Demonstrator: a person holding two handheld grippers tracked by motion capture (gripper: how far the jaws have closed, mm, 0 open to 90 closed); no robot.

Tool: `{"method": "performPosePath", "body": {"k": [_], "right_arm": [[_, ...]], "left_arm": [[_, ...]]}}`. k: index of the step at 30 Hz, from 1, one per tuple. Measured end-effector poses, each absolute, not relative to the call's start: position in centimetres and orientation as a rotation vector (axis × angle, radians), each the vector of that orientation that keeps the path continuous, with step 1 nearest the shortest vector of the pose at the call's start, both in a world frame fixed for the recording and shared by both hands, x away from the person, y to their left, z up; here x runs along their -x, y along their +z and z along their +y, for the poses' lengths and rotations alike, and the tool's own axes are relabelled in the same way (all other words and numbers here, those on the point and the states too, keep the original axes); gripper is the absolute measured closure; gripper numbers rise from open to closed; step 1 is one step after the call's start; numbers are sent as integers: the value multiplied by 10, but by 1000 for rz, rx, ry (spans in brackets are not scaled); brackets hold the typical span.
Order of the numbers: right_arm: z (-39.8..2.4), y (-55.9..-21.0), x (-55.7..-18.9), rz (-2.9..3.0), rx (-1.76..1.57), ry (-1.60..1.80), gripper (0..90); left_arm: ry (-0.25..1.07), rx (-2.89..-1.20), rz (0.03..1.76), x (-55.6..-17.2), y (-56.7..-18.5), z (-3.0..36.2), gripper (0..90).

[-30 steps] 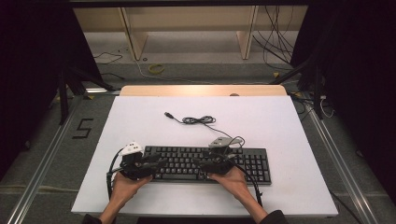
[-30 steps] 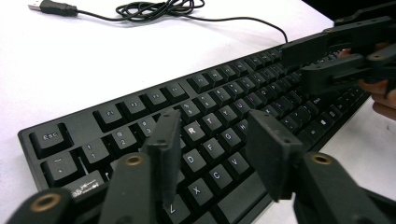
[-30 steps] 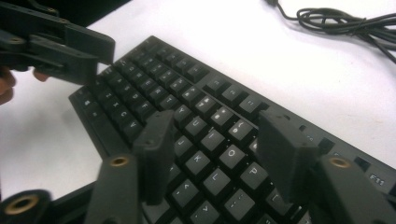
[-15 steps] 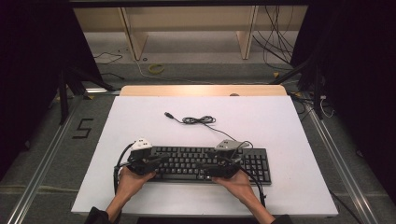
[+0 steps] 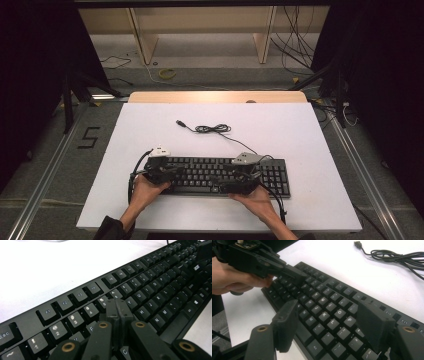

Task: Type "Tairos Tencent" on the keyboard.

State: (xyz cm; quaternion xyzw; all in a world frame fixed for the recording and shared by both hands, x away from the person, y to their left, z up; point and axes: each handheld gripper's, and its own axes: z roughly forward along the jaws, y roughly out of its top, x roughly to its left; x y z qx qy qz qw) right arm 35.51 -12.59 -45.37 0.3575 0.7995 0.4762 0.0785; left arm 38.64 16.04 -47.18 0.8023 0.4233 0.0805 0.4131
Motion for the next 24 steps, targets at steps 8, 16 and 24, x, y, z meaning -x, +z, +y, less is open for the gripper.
{"method": "performPosePath", "body": {"k": [8, 16, 24], "right_arm": [[-127, -453, -353, 2394, -1065, 1429, 349], [-127, -452, -350, 2394, -1059, 1435, 346], [-129, -451, -349, 2390, -1061, 1437, 346]], "left_arm": [[206, -2026, 1084, -389, -475, 161, 894], [202, -2036, 1086, -390, -477, 159, 895], [234, -2070, 1078, -388, -479, 155, 897]]}}
